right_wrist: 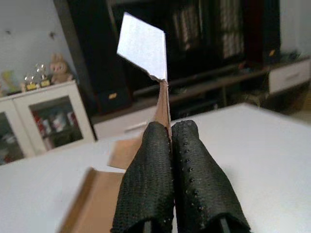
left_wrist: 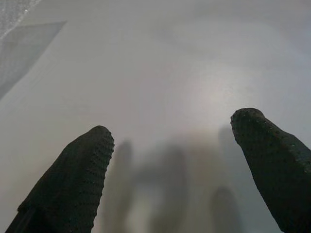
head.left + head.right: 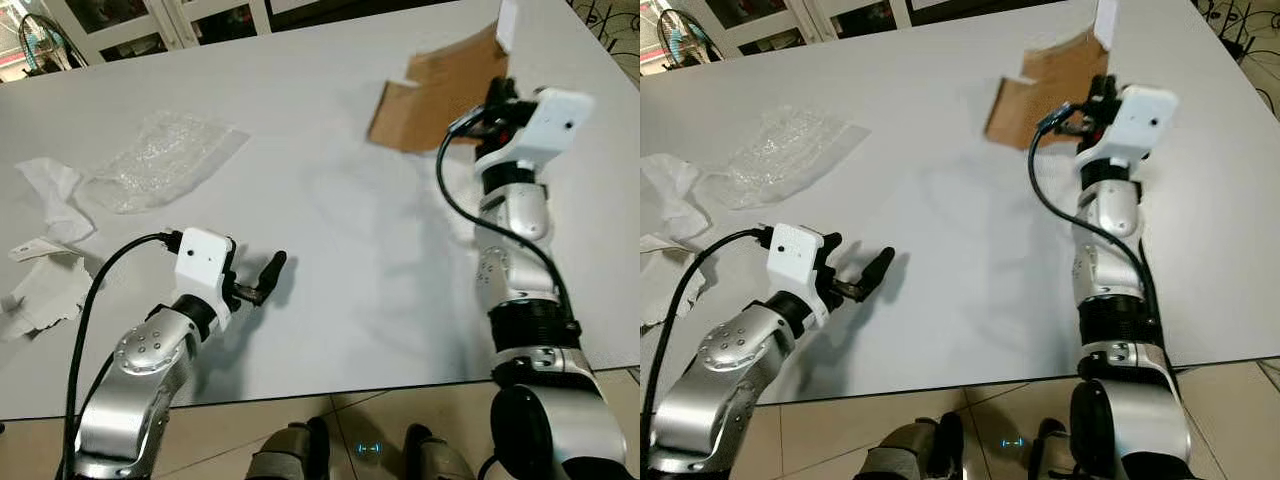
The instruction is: Picking trash to rubbish bin
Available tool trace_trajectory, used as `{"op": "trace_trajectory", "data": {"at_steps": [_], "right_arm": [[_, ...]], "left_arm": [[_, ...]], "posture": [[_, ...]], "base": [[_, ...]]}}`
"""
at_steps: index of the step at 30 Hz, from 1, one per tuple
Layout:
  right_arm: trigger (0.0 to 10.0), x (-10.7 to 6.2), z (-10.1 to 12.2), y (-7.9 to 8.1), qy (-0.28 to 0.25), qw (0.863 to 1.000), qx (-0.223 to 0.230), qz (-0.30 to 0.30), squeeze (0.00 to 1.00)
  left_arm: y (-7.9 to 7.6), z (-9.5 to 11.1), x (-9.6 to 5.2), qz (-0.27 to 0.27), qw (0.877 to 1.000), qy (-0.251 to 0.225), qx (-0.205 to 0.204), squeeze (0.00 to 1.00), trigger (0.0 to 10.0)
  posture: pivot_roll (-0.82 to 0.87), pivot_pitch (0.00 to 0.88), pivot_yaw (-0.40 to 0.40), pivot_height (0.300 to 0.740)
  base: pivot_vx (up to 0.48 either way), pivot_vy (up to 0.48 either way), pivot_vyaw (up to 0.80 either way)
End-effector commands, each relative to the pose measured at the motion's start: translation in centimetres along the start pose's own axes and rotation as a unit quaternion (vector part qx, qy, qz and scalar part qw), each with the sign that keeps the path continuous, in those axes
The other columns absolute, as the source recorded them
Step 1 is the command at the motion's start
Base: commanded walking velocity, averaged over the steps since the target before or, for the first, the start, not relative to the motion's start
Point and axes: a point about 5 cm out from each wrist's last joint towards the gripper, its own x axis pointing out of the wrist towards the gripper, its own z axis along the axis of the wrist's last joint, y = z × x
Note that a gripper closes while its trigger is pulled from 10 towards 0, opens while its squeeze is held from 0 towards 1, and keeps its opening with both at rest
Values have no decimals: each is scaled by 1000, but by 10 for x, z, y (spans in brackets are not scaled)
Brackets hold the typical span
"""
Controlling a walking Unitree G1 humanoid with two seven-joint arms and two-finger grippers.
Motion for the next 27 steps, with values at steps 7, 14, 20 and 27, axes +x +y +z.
{"op": "trace_trajectory", "data": {"at_steps": [7,14,20,27], "right_arm": [[0,-19,12,-7,-11,997,-70,20,0],[0,-54,21,-27,1,989,-147,6,0],[0,-74,43,-34,-10,978,-207,-13,0],[0,-84,54,-34,-6,975,-220,-25,0]], "left_arm": [[-5,4,18,11,999,-32,-9,0,10000],[-13,4,38,13,998,-51,-21,0,10000],[-26,3,51,-3,998,-60,-35,0,10000],[-31,1,58,-5,997,-69,-40,0,10000]], "posture": [[27,161,129,740],[-58,140,120,740],[-142,120,114,740],[-181,109,111,740]], "base": [[0,0,0],[0,0,0],[0,0,0],[0,0,0]]}}
